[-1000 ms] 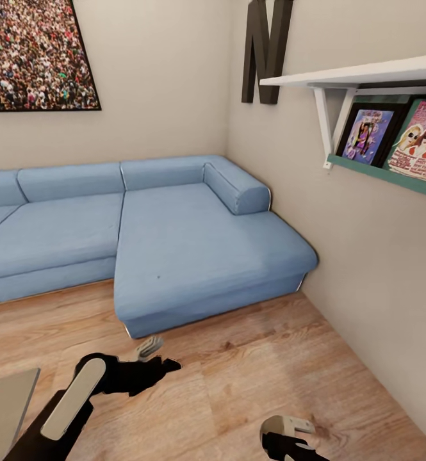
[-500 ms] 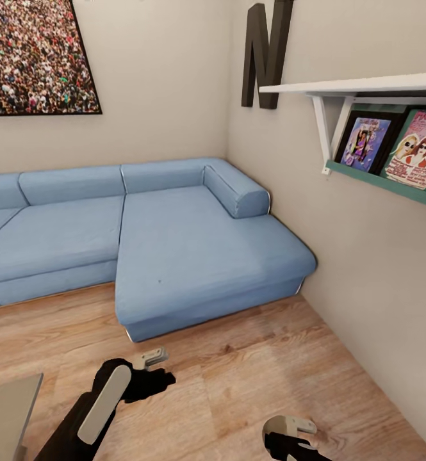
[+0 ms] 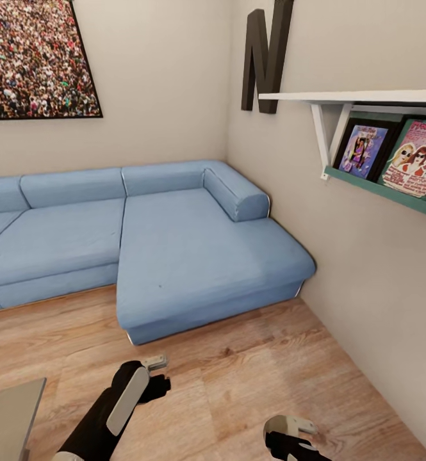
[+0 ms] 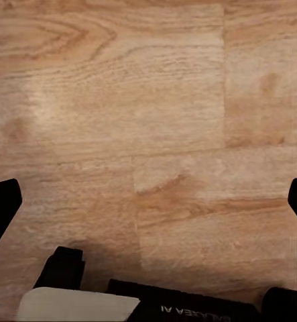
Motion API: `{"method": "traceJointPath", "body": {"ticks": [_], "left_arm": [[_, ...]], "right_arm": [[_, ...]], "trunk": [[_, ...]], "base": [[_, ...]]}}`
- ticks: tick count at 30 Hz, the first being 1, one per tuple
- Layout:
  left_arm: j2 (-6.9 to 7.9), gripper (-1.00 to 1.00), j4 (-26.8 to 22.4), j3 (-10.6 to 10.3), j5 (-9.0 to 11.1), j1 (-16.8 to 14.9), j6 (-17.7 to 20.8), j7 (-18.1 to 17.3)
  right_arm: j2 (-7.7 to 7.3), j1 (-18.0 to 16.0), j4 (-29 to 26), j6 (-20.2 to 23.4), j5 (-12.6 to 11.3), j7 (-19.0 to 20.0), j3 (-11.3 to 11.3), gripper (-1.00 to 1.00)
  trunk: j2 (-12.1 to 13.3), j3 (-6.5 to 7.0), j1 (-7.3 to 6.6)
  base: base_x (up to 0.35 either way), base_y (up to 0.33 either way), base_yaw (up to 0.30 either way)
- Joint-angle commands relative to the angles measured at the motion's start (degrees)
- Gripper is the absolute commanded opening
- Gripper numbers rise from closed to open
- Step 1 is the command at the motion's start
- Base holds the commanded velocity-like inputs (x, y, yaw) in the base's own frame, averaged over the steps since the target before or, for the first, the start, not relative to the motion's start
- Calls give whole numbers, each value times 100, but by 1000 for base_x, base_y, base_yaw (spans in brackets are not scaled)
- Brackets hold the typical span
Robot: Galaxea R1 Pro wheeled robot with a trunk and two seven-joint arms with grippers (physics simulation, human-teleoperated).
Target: Place each of the two pumpkins and all three candles from the living room inside a cabinet in the living room (use any cabinet), then make sure every cabinet is closed, and position the cauldron so it is next to a table in the living room.
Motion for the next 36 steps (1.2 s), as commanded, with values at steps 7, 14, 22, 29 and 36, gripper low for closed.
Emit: {"method": "traceJointPath", "body": {"ticks": [7, 14, 22, 29, 36], "left_arm": [[-60, 100, 1432, -42, -163, -58, -1150, 90], [-65, 100, 2224, -189, -428, -59, -2224, 20], [-63, 100, 2374, -618, -426, -31, -2814, -1], [-63, 100, 2850, -714, -431, -20, -3313, -4], [-63, 100, 2897, -766, -433, -20, -3353, -4]], "right_arm": [[10, -4, -5, -20, -68, -30, 41, -100], [38, -6, -5, -20, -67, -31, 41, -100], [44, -3, -5, -19, -67, -39, 35, -100], [46, -3, -5, -14, -65, -48, 36, -100], [51, 0, -5, -18, -67, -49, 39, -100]], "trunk": [[280, 122, -155], [440, 193, -243], [440, 193, -243], [440, 193, -243], [440, 193, -243]], "base": [[0, 0, 0], [0, 0, 0], [-12, 0, -93], [-172, -13, -262], [-197, -152, -277]]}}
